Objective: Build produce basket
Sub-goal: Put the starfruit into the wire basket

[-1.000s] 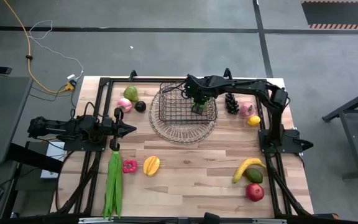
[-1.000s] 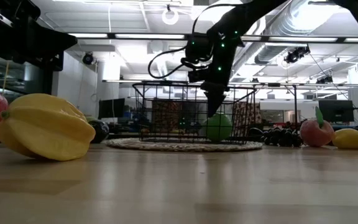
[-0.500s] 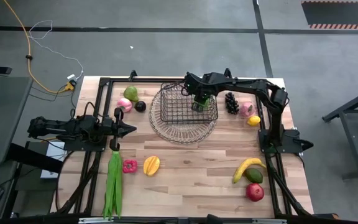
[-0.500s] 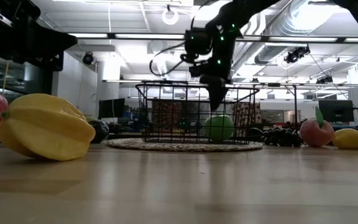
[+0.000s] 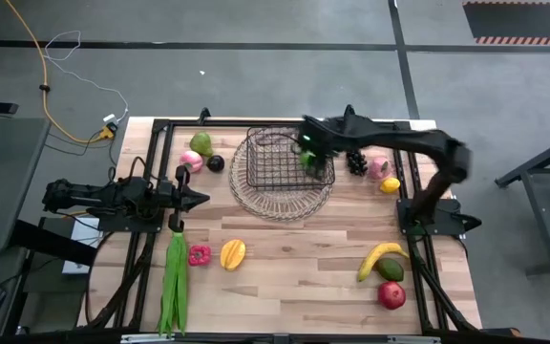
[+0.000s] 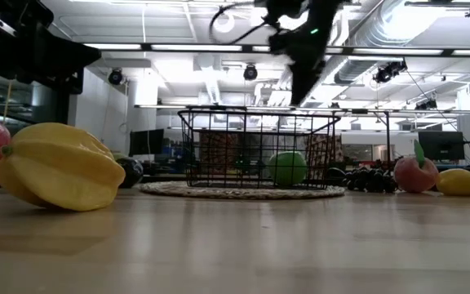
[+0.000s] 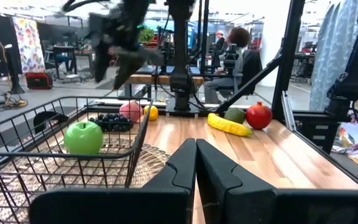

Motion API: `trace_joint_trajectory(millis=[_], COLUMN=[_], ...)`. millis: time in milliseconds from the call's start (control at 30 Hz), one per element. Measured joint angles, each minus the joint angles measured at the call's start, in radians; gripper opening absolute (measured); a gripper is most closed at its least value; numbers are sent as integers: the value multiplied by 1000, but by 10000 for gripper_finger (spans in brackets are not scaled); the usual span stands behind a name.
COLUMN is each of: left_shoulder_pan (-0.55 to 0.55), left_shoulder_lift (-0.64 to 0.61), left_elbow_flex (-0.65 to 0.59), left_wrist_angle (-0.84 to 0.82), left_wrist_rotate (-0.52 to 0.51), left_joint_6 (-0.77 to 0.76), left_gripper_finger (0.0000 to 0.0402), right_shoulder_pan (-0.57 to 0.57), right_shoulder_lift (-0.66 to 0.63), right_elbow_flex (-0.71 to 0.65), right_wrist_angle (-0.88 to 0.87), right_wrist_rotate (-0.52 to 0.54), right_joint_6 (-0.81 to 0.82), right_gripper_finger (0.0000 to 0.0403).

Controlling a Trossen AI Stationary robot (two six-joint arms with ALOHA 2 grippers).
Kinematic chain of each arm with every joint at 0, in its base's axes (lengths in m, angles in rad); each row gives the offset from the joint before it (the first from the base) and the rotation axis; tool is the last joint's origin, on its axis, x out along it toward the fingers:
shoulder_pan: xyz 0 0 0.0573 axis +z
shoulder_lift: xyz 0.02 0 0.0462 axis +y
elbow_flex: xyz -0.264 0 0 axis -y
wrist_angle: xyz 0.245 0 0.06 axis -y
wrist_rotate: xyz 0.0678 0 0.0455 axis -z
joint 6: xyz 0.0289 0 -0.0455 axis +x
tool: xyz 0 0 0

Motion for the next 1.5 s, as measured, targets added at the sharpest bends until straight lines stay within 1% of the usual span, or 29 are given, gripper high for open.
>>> trace_joint_trajectory(millis=[67,167,300,367,433,533,633,700,867,1300,1400,1500], left_shoulder_pan=[0,0,0,0,0,0,0,0,0,0,0,-1], left_shoulder_lift=[0,0,0,0,0,0,0,0,0,0,0,0], left_elbow_flex=[0,0,0,0,0,0,0,0,0,0,0,0], left_wrist_angle=[-2,-5,14,33,45,60,67,68,71,78,92,124], left_wrist_rotate=[1,1,-1,-1,-1,-2,-2,-2,-4,-4,-2,16], left_joint_6=[-8,-10,-10,-10,-10,-10,-10,-10,4,7,-12,-37], left_gripper_finger=[1,1,1,1,1,1,1,1,1,1,1,13], right_shoulder_pan=[36,103,198,234,264,292,300,303,302,302,302,302], right_shoulder_lift=[-121,-317,-544,-623,-677,-704,-702,-702,-703,-703,-703,-703], right_elbow_flex=[-126,-340,-627,-753,-869,-1015,-1116,-1158,-1212,-1183,-1183,-1183], right_wrist_angle=[92,303,663,875,1092,1388,1576,1617,1622,1623,1623,1623], right_wrist_rotate=[0,2,0,11,16,15,16,16,16,24,24,24], right_joint_6=[36,93,141,152,147,110,93,100,118,99,99,99], right_gripper_finger=[206,206,206,206,206,206,206,206,206,206,206,206])
